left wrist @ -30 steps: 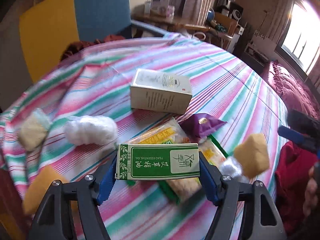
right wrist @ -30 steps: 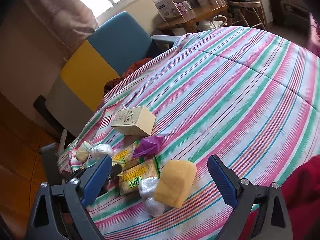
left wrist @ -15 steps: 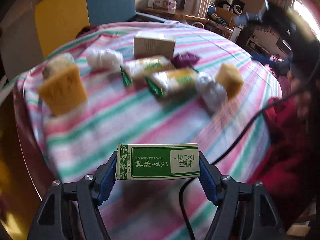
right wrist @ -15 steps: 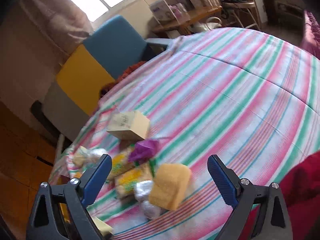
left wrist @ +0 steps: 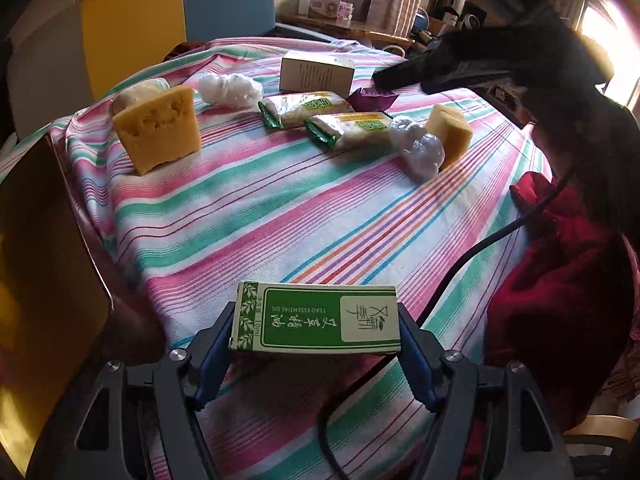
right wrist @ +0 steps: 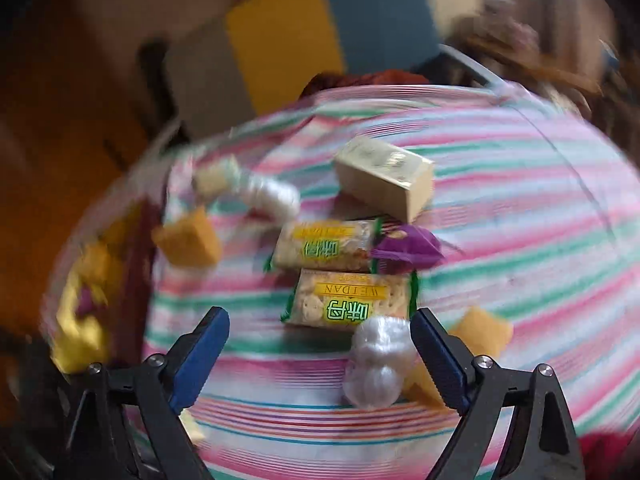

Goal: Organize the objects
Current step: 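Hold the green box in the left gripper while the right gripper grasps a WEIDAN cracker pack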

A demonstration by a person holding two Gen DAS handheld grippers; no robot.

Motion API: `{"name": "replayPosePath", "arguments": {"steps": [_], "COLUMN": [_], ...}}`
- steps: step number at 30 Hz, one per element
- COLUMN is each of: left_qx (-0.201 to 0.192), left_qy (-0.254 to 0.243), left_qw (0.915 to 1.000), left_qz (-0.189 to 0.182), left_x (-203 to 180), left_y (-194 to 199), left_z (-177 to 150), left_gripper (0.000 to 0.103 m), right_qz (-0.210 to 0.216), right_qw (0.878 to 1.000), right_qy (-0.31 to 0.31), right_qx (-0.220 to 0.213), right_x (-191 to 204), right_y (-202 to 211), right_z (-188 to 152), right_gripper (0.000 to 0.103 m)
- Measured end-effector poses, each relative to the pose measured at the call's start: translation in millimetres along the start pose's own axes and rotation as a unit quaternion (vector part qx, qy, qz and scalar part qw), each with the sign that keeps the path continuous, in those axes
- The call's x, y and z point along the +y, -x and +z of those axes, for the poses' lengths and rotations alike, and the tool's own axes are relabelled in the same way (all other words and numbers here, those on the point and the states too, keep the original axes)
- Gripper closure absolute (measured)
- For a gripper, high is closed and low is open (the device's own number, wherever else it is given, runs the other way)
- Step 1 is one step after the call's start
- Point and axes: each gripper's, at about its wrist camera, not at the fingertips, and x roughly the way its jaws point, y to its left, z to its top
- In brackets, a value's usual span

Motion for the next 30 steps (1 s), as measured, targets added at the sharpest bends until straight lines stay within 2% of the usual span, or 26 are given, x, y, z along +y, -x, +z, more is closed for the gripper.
{"name": "replayPosePath", "arguments": {"steps": [3, 6, 12, 15, 18, 20, 23, 27, 30], "left_qx": [-0.004, -0.007, -0.010, -0.010, -0.012, -0.013, -0.014, -0.016, -0.015], "left_qy": [0.003, 0.008, 0.013, 0.015, 0.017, 0.016, 0.011, 0.010, 0.016], "left_qw": [1.0000, 0.9999, 0.9997, 0.9996, 0.9995, 0.9995, 0.9996, 0.9996, 0.9996], "left_qz": [-0.005, -0.013, -0.019, -0.023, -0.024, -0.023, -0.020, -0.019, -0.020], "left_x": [1, 3, 3, 4, 3, 3, 0, 1, 2], "left_y": [0, 0, -1, -2, -1, -2, -2, 0, 2], "left_z": [-1, -2, -3, -3, -3, -4, -4, -8, -10], "left_gripper": [0.029, 0.029, 0.029, 0.029, 0.029, 0.028, 0.028, 0.028, 0.028], "right_qz": [-0.018, -0.053, -0.068, -0.049, -0.023, -0.001, -0.006, -0.005, 0.018], "right_qw": [0.993, 0.975, 0.960, 0.957, 0.961, 0.965, 0.968, 0.976, 0.982], "right_qy": [0.087, 0.169, 0.208, 0.210, 0.191, 0.177, 0.175, 0.162, 0.139], "right_qx": [0.074, 0.134, 0.176, 0.195, 0.200, 0.191, 0.178, 0.147, 0.124], "right_x": [8, 15, 7, 1, -8, -9, -2, 12, 25], "right_y": [-26, -53, -87, -101, -109, -104, -95, -89, -85], "right_z": [7, 7, 15, 16, 17, 15, 8, 0, -3], "right_gripper": [0.012, 0.014, 0.015, 0.015, 0.015, 0.034, 0.054, 0.055, 0.055]}}
